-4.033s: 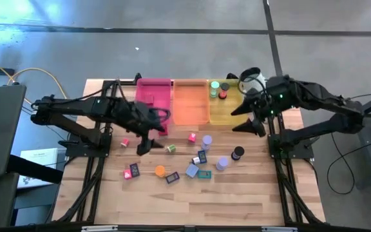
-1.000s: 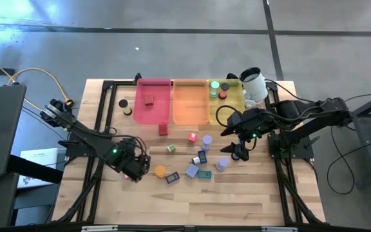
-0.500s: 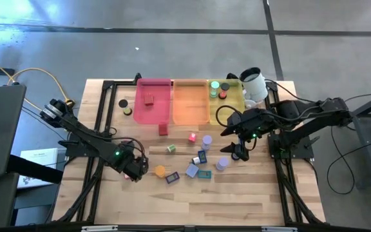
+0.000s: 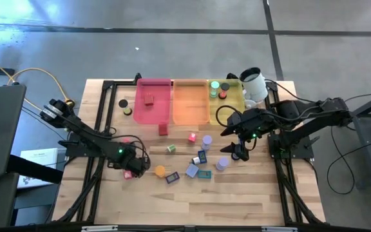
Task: Pick & Place Office items
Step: Put the left dark blue digital clock into the orange bin
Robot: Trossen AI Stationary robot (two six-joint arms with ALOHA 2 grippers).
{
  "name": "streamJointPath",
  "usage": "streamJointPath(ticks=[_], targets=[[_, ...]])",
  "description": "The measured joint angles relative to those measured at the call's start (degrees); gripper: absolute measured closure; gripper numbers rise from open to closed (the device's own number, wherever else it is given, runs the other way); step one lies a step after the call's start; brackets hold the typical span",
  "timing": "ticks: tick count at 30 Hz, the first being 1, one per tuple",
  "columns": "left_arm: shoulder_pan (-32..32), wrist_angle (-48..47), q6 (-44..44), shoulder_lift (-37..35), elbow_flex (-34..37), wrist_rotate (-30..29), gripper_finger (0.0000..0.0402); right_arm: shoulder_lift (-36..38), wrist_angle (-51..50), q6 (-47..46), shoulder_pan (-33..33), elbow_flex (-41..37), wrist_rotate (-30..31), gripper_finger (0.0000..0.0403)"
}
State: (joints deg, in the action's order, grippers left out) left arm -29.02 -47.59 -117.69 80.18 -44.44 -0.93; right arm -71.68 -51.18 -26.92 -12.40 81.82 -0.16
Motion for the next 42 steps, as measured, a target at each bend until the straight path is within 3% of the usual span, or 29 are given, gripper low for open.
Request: streamJointPath(ticks=[6,21,42], targets=[[0.8,9.4,4.0,0.0,1.6,1.6,0.0085,0.0,0.0,0.1,0.0,0.0,0.0,0.0083],[5.5,9.3,7.1,0.0,2.4,1.0,0.0085,0.0,0.0,0.2,0.0,0.0,0.0,0.0083],[3.6,8.8,12.7,0.2,2.3,1.1,0.0085,0.0,0.0,0.3,0.0,0.0,0.1,0.0083]])
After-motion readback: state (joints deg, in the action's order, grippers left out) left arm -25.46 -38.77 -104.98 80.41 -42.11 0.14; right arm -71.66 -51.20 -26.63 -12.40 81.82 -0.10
